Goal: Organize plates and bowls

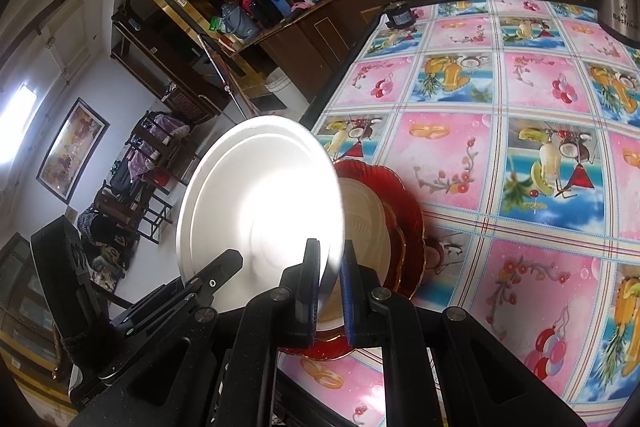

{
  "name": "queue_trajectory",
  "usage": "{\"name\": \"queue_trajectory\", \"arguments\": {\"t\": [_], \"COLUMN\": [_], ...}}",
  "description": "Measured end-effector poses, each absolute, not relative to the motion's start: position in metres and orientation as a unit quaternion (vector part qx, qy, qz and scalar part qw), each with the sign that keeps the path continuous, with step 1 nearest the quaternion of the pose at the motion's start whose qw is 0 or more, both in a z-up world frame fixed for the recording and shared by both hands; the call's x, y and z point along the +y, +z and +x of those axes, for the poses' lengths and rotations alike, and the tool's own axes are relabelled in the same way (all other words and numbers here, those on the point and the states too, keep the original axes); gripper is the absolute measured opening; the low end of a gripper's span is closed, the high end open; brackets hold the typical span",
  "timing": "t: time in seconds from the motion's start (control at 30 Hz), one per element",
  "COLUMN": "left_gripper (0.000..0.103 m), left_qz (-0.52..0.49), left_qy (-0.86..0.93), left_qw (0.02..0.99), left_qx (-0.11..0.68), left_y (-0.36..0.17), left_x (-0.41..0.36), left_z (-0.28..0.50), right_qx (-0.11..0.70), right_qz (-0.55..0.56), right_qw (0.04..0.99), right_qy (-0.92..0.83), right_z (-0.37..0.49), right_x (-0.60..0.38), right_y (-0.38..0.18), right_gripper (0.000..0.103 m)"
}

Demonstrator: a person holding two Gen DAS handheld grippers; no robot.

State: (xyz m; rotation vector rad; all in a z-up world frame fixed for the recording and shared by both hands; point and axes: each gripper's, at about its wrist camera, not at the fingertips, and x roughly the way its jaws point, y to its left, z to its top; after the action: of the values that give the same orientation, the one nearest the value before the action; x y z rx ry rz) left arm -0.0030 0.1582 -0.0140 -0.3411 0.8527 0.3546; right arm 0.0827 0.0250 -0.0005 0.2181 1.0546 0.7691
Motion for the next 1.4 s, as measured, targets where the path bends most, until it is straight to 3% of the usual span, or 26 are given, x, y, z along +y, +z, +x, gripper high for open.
{"name": "queue_trajectory", "arguments": {"t": [1.4], "left_gripper": [0.016], "left_qz": [-0.173], "left_qy": [0.169], "left_qw": [0.87], "left_qx": [0.43], "left_y": [-0.014], "left_x": [0.164], "left_z": [0.007], "right_qx": [0.501], "right_qz": [0.101], "right_qw": [0.78], "right_qy": [0.36], "right_z": [0.096], "right_x": [0.03], "right_y": [-0.011], "right_gripper": [0.009]}}
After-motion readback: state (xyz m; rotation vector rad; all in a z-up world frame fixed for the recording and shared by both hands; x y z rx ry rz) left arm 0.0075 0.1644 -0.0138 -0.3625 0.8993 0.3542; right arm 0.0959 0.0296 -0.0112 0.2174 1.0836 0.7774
